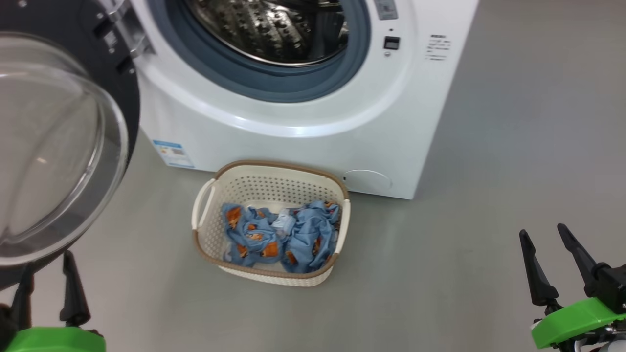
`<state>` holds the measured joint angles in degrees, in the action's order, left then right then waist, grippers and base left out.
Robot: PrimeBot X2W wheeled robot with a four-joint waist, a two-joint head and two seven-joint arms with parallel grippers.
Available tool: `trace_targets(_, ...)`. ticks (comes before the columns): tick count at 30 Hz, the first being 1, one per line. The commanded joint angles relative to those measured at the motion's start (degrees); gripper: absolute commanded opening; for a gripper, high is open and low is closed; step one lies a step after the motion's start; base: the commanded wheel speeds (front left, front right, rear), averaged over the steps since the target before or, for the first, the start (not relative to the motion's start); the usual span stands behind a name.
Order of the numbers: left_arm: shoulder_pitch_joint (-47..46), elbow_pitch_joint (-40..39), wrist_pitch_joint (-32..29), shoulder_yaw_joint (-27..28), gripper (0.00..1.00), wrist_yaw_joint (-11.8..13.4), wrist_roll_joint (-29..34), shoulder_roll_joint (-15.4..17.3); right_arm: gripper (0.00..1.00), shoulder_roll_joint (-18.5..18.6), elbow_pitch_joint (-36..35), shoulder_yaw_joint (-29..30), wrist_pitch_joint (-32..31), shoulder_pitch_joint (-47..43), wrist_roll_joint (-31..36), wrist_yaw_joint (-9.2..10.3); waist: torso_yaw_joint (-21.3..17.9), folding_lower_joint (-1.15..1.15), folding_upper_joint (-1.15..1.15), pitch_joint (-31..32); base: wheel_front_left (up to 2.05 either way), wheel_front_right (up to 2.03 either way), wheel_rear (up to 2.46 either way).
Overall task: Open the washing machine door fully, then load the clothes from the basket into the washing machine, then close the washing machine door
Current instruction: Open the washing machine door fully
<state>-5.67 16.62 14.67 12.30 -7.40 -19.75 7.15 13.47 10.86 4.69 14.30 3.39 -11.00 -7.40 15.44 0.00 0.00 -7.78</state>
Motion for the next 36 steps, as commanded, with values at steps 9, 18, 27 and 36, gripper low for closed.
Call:
trace_targets(9,1.3,-4.0,0.3,-4.3,1.0,-0.1,-0.6,3.1,1.0,0.1,-1.8,-0.3,0.7,-1.1,-0.6,-0.09,-6.8,0.0,0.0,1.4,0.0,0.0,0.0)
trace_targets(18,2.0,-4.7,0.3,-8.0,1.0,-0.1,-1.2,4.2,1.0,-0.2,-2.1,0.5,0.7,-1.8,-0.7,-0.09,-11.2,0.0,0.0,1.8,0.0,0.0,0.0)
trace_targets(27,2.8,-5.9,0.3,-10.3,1.0,-0.1,-2.1,5.2,1.0,-0.5,-2.6,0.8,0.7,-2.6,-0.8,-0.09,-15.3,0.0,0.0,2.5,0.0,0.0,0.0)
trace_targets(36,2.1,-6.1,0.3,-11.9,1.0,-0.1,-3.0,6.3,1.0,-1.3,-2.9,1.6,0.7,-2.9,-0.7,-0.09,-16.9,0.0,0.0,2.1,0.0,0.0,0.0)
